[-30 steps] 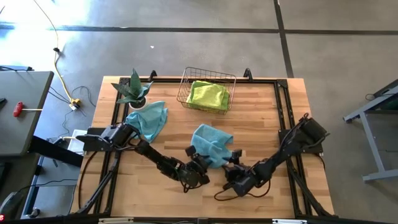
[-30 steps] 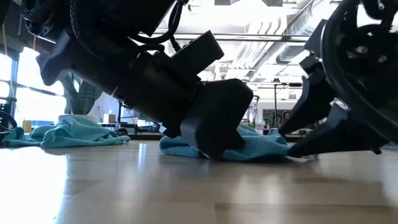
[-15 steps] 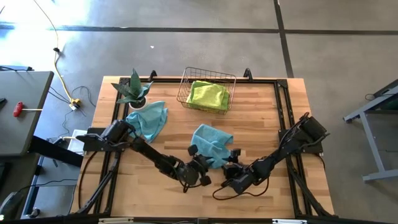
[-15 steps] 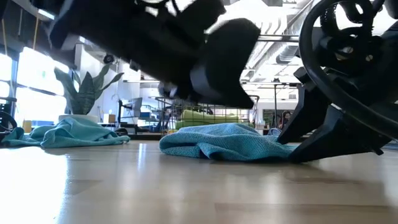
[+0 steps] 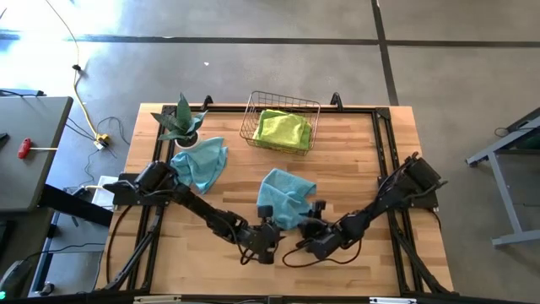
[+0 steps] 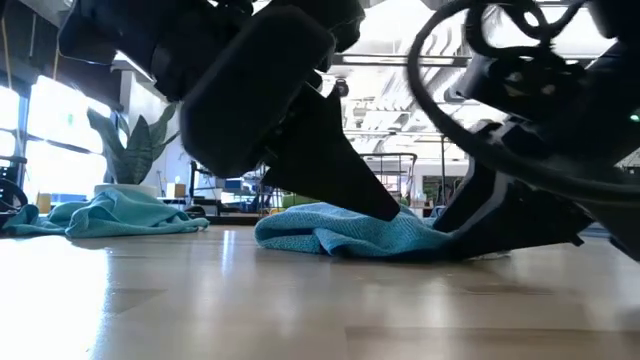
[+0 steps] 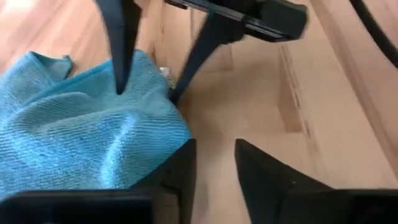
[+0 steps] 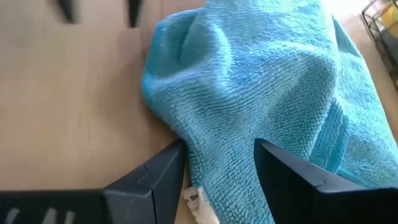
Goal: Fold microfiber towels
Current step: Fold the bottom blue microfiber towel
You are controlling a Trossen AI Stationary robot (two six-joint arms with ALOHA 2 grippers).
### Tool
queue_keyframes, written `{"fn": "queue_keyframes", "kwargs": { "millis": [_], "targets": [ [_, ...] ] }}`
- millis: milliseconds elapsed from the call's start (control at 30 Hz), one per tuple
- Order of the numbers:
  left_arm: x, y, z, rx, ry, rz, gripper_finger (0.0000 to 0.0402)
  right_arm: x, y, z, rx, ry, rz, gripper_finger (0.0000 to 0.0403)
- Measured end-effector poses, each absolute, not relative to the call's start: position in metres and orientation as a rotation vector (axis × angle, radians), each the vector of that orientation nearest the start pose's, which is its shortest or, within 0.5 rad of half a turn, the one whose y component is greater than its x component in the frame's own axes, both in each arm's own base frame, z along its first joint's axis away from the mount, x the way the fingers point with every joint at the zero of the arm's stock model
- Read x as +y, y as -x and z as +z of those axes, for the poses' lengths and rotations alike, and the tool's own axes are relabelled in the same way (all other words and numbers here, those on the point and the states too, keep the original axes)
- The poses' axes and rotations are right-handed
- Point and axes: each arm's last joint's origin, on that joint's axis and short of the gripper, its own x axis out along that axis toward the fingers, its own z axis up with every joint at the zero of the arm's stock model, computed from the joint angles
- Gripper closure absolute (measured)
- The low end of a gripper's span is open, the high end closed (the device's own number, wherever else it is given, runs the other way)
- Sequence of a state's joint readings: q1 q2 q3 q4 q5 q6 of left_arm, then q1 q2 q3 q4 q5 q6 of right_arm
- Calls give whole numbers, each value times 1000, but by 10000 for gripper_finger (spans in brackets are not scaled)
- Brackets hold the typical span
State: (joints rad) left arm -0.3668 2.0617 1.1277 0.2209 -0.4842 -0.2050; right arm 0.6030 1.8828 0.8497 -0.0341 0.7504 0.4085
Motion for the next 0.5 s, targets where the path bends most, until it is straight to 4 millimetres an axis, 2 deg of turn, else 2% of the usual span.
{"fn": "queue_keyframes", "kwargs": {
  "millis": [133,367,500],
  "targets": [
    [-135,-387,114,631,-152,170,258,160,-280,97,790,218,-292,248],
    [-135,-385,116,611,-241,257,213,158,-284,97,829,165,-230,386],
    [-140,-383,116,598,-262,281,209,159,-287,101,846,142,-203,385]
  ]
}}
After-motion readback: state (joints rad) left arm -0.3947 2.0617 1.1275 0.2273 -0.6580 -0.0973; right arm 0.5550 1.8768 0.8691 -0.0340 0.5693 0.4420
